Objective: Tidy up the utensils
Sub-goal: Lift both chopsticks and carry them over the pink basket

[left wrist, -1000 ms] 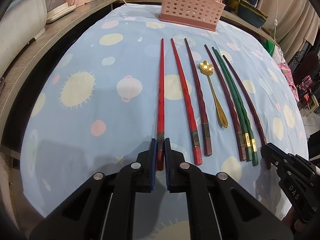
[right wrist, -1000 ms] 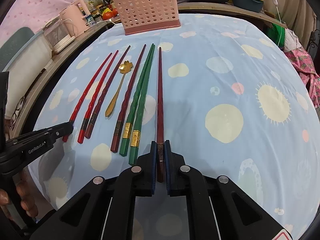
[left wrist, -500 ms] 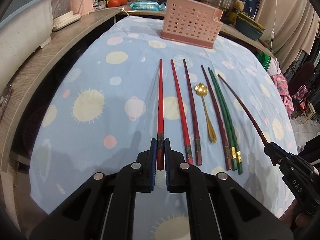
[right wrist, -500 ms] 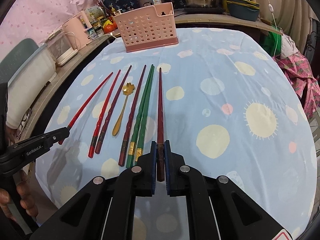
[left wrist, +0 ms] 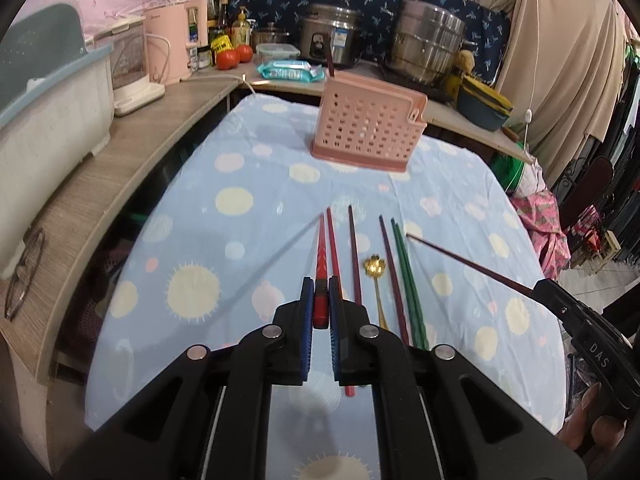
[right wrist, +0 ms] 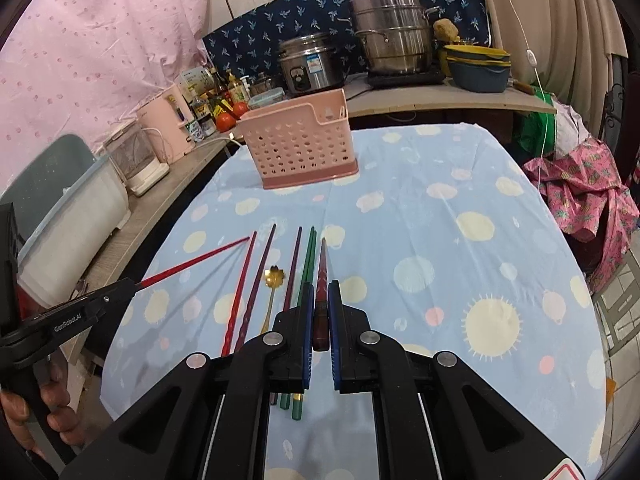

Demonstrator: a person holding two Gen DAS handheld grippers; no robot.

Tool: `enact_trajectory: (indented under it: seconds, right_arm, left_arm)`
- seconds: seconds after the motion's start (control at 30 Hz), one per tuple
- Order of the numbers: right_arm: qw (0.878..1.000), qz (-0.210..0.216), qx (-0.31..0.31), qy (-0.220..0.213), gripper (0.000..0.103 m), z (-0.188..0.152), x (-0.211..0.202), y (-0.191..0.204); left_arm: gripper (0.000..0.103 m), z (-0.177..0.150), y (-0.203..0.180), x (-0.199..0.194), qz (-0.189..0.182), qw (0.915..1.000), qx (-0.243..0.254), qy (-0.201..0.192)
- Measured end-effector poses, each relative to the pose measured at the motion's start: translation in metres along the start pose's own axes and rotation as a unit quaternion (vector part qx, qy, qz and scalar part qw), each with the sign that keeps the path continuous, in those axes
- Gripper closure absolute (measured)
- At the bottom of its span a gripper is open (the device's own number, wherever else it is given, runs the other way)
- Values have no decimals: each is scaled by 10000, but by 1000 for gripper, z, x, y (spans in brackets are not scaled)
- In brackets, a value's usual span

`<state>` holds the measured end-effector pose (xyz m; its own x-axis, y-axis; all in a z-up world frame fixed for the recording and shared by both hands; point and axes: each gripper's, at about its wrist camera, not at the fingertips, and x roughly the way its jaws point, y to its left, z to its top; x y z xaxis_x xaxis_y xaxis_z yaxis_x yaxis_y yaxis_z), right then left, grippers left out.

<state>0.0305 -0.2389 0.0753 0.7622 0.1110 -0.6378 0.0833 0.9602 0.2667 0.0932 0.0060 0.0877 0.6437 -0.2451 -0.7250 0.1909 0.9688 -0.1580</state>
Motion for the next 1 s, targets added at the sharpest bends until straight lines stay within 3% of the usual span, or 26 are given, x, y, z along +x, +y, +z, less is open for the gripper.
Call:
enact_trajectory:
  seconds: [0.6, 1.0]
  right_arm:
    - [9971, 155, 53, -742, 96, 88, -3, 1]
    - [9933, 253, 247, -1104, 96, 154, 10, -7]
  left_arm:
    - [96, 93, -3, -13, 76, 9963, 39, -858]
    - [96, 169, -25, -23, -153, 9882, 163, -1514]
